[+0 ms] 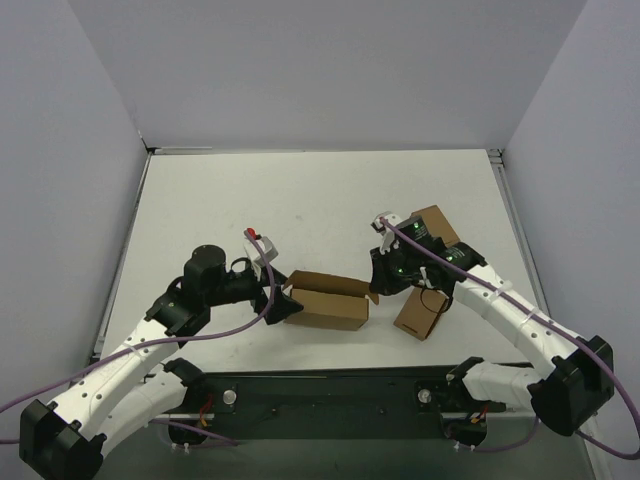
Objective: Fold the paper box
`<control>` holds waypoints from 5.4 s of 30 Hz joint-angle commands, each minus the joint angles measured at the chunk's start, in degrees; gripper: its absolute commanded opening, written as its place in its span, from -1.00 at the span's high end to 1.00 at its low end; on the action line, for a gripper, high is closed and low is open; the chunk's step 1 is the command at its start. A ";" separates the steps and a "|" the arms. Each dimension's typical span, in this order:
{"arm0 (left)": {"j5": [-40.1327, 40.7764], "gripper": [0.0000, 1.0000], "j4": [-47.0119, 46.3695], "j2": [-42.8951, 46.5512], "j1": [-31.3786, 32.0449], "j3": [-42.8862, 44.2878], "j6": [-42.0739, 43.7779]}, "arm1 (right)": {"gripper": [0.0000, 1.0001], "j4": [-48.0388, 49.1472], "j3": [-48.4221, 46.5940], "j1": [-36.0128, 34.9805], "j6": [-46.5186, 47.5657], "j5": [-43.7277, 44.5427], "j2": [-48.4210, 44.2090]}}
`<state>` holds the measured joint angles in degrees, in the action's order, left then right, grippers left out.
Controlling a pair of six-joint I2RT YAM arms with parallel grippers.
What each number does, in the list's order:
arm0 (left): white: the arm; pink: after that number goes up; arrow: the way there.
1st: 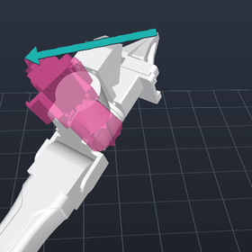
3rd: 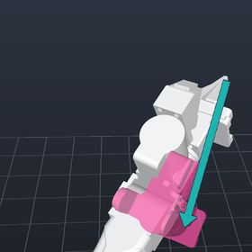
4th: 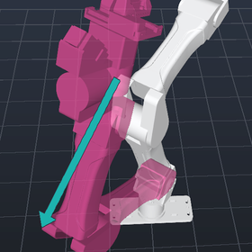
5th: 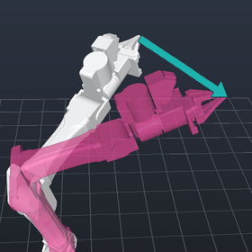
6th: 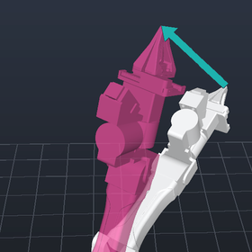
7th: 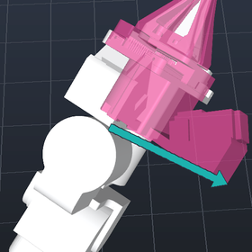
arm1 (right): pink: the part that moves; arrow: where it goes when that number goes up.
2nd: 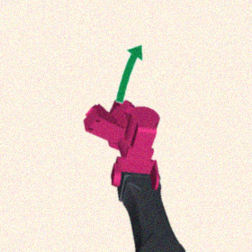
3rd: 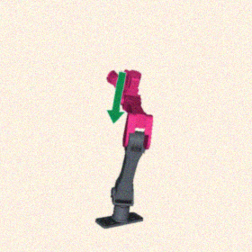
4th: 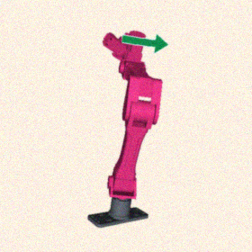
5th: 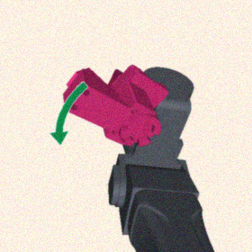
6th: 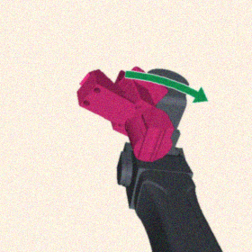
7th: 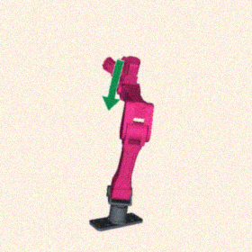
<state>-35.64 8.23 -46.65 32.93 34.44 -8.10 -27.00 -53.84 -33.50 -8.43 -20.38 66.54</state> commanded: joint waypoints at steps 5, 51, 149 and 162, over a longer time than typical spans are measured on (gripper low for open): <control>10.85 -0.95 3.20 1.65 -0.14 2.74 1.68 | 1.00 3.37 -0.29 -5.52 2.01 13.34 4.91; 22.45 -0.04 8.91 -27.53 -0.15 19.62 8.36 | 1.00 1.34 -3.28 -10.27 7.90 17.13 3.15; 35.64 0.95 13.04 -28.32 13.48 22.26 -4.11 | -0.05 24.63 11.13 -25.22 11.59 31.01 8.60; 38.01 0.96 6.80 -28.67 16.38 18.30 -15.89 | -0.03 25.16 11.48 -25.30 9.22 32.42 7.46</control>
<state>2.35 20.01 -76.73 47.42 53.60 -18.96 -2.55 -43.51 -59.16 2.70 10.96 74.46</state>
